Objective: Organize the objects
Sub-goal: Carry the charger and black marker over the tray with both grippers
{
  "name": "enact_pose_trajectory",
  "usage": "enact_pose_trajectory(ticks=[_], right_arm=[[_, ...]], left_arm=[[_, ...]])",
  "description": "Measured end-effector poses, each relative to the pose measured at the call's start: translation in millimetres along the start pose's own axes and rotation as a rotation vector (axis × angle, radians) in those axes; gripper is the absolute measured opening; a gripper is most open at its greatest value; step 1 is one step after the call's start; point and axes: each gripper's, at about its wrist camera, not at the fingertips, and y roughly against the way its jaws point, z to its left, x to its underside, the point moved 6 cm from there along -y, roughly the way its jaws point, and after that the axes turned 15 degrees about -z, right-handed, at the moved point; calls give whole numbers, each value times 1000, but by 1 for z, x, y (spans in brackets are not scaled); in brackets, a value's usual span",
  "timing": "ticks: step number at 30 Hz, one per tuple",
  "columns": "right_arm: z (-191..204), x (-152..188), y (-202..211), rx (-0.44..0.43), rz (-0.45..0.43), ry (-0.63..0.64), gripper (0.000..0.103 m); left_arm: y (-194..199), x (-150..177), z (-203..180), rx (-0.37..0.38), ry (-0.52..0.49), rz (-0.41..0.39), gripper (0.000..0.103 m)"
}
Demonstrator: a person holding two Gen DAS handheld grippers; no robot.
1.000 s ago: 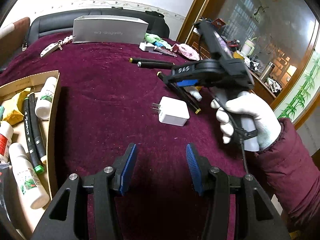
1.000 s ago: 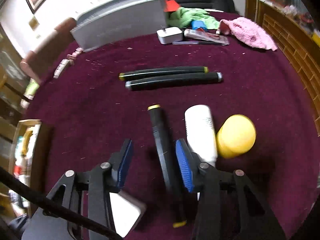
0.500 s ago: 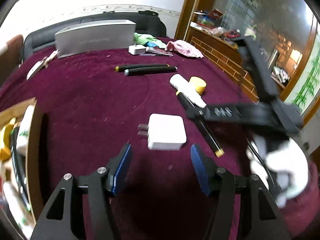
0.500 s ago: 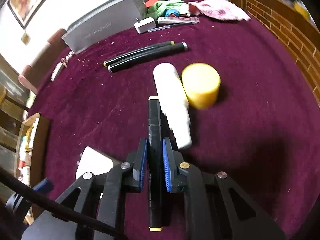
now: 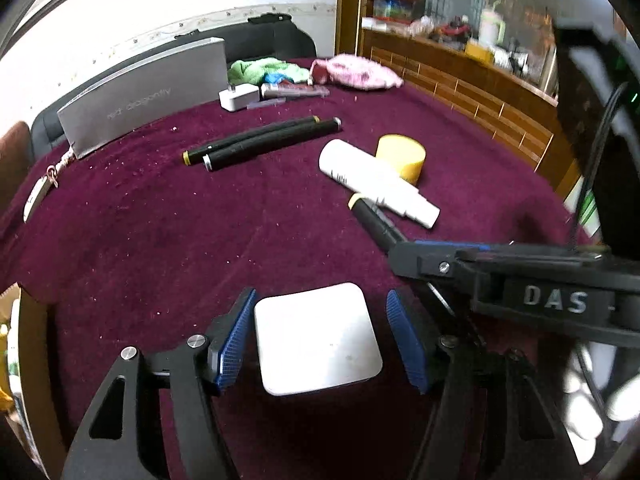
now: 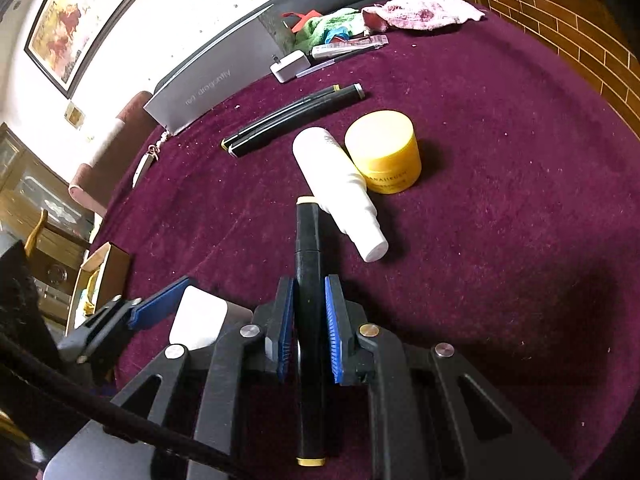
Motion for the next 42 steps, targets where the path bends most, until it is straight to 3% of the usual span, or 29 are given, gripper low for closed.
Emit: enact_pose_trajectory(ticks=[2, 3, 9, 17, 25, 34, 42], right_arm=[[-1, 0, 0, -2, -2, -1, 12], [-1, 1, 0, -2, -4, 1, 12], [2, 2, 0, 7, -21, 37, 12], [9, 2, -2, 47, -41, 110, 12], [24, 2, 16, -55, -11, 15, 12], [97, 3, 41, -215, 12, 24, 13], [187, 31, 42, -371, 85, 98, 13]], left_arm=[[0, 1, -2, -11, -16, 8, 58], [0, 2, -2, -25, -18, 11, 50], [15, 6, 9, 3, 90, 28, 50], [77, 18, 29, 9, 204, -25, 51], [149, 30, 73, -14, 300, -109, 51], [240, 57, 166, -215, 376, -217, 51], [284, 99, 242, -410, 408, -215, 52]])
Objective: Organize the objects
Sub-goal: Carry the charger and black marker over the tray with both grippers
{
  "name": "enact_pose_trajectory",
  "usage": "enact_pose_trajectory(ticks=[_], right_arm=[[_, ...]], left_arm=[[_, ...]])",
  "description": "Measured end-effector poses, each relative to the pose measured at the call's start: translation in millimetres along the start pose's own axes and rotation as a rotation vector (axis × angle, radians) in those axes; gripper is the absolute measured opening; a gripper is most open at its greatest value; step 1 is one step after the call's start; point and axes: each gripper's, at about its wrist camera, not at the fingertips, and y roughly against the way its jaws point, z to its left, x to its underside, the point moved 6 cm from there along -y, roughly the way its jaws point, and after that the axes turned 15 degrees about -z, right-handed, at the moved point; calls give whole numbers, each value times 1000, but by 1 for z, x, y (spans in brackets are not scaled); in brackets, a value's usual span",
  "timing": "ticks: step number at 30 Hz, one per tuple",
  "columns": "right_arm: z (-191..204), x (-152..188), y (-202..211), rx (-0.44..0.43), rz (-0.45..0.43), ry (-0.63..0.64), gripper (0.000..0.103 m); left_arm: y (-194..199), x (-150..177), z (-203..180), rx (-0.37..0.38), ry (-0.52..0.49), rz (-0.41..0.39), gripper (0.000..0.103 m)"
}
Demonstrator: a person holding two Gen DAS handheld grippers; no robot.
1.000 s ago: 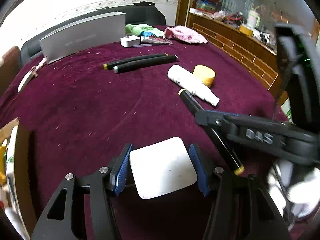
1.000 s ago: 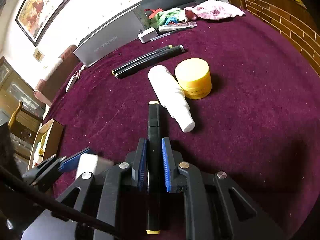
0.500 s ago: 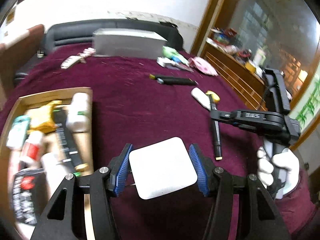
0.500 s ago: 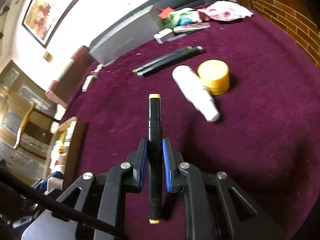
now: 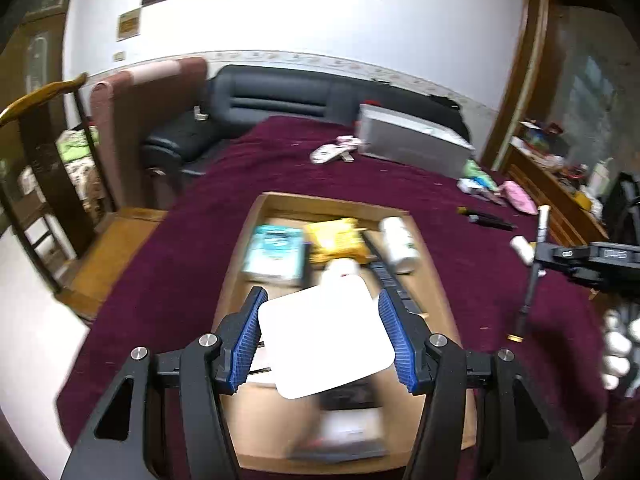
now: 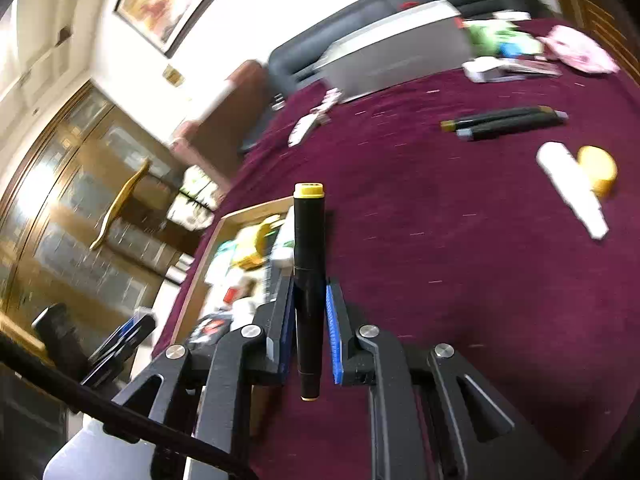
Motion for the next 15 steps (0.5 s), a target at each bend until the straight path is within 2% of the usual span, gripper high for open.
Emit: enact_pose_trajectory(ticks=[4, 8, 15], right_arm=[[43, 15, -17, -71, 63, 51, 13], [76, 38, -42, -112, 147, 99, 13], [98, 79, -89, -101, 257, 150, 13]], left_arm=[[-14, 16, 30, -54, -20, 33, 52], [-31, 29, 37, -45, -18, 60, 52], [-42, 37, 38, -30, -32, 79, 52]])
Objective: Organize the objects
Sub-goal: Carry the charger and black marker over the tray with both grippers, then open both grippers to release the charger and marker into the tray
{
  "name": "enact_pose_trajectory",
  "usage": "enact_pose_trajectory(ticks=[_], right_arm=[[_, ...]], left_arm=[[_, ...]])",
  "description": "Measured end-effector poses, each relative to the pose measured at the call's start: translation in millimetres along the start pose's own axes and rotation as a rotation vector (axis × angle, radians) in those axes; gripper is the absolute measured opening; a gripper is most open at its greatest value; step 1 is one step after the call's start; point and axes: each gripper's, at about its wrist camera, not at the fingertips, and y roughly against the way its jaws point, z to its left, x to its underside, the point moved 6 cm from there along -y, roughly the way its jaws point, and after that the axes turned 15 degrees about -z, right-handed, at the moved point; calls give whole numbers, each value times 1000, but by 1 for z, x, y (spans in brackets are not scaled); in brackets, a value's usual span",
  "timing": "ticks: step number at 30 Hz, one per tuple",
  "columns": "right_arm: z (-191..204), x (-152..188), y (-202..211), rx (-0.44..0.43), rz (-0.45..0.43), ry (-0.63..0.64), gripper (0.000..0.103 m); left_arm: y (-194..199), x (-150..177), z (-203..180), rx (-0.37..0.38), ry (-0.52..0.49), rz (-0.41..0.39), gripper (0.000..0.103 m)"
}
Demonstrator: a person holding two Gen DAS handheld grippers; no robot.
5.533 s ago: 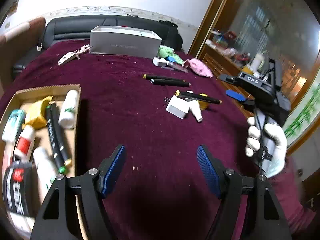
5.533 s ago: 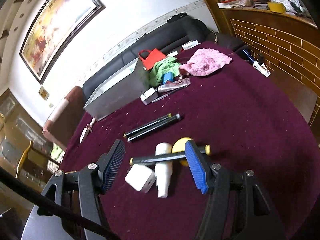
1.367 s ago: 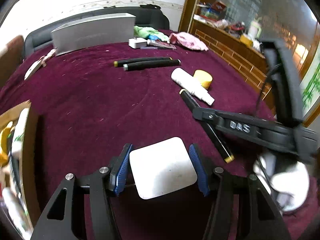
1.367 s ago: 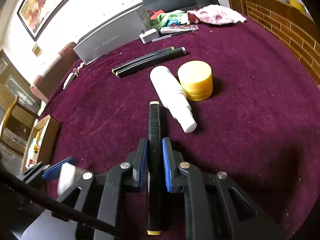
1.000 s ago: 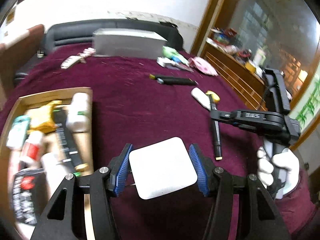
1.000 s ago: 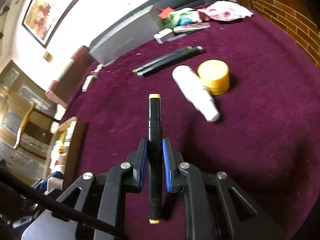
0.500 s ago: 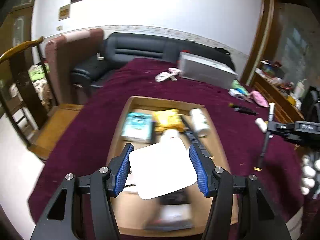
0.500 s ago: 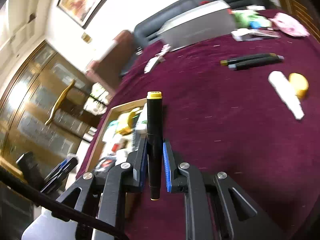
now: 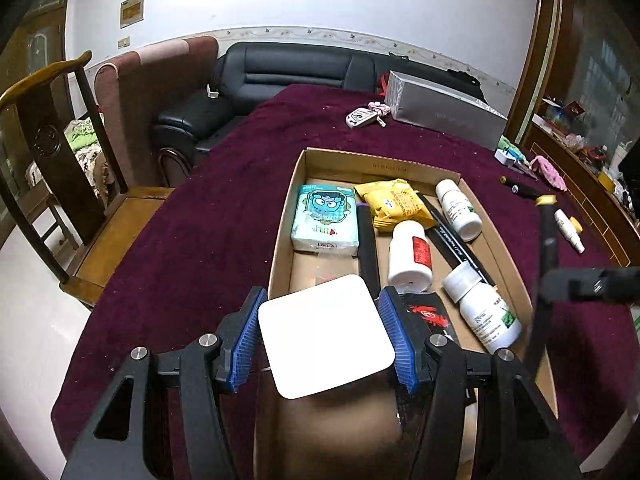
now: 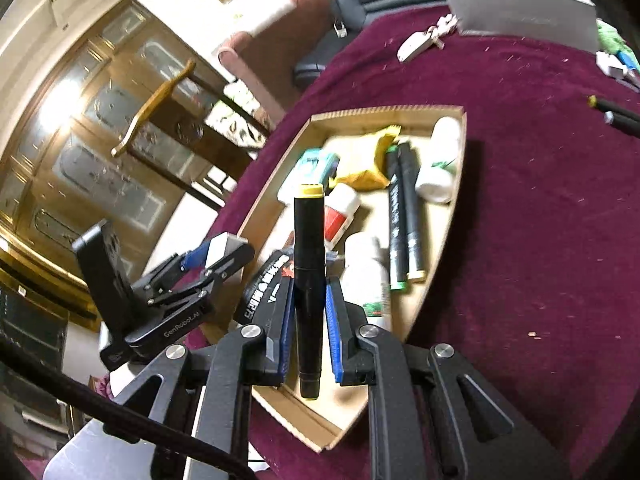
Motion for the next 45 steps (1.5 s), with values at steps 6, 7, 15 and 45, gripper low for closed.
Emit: enact_pose_trajectory(ticks=[6, 7, 15, 45], right_arm=[[3, 10, -29, 48, 42, 30, 13], [2, 10, -32, 61, 43, 39, 13], [-2, 12, -50, 149, 48, 97, 13], [15, 6, -36, 176, -74, 130, 46]], left_arm=[[-9, -4, -1, -13, -36, 0, 52], [-10, -4, -1, -14, -38, 1, 52], [-23, -13, -11, 11, -64, 2, 51], [20, -38, -26, -75, -146, -103, 64]])
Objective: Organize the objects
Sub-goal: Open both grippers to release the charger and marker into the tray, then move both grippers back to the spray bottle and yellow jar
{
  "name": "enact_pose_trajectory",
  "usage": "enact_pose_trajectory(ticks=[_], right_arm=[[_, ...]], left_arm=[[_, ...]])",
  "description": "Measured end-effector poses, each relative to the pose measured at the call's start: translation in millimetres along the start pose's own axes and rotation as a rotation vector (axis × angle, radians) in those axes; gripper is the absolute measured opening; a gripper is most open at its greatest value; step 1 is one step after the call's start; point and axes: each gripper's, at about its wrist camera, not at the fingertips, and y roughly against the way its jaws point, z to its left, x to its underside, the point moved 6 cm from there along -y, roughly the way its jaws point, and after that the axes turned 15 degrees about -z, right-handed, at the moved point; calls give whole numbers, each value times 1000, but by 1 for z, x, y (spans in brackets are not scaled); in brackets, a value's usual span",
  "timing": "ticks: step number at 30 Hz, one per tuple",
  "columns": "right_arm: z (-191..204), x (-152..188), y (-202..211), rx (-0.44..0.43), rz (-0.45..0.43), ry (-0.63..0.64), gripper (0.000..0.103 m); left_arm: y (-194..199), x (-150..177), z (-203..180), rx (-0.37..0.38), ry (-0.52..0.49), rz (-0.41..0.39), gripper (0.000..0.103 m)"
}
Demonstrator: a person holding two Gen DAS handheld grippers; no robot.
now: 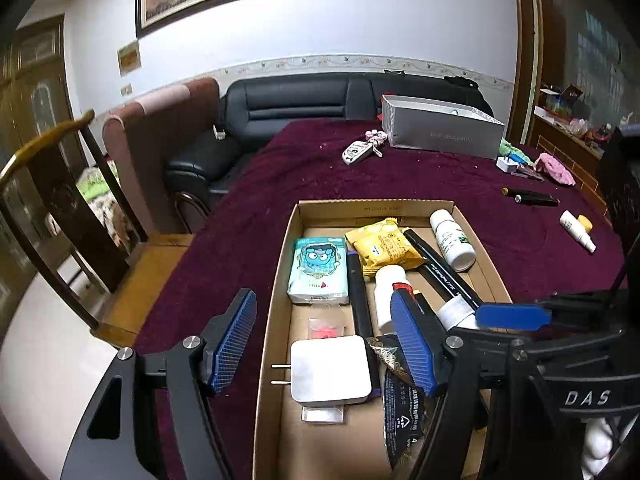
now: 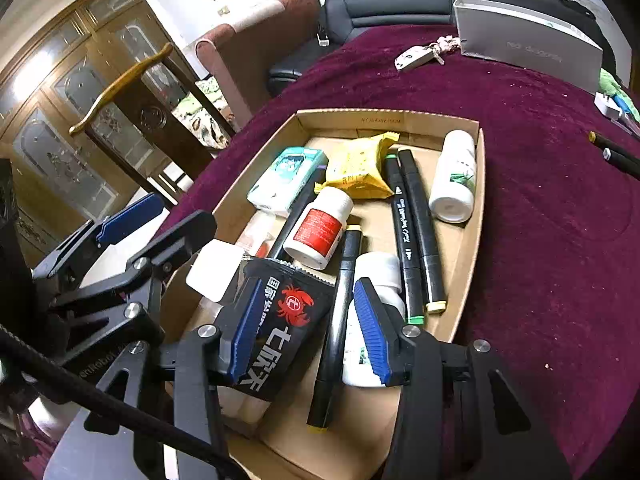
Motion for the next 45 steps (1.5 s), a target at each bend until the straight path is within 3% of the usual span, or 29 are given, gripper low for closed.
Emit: enact_pose_trajectory(ticks=[14, 29, 45], right_arm=[[-26, -9, 44, 9, -90, -56, 47], [-104, -12, 98, 54, -182, -194, 50], [-218, -13, 166, 167, -291, -351, 52]], left_arm=[[20, -18, -42, -5, -94, -29, 64], [30, -36, -124, 36, -242, -40, 66], [17, -38, -230, 163, -370, -5, 66]])
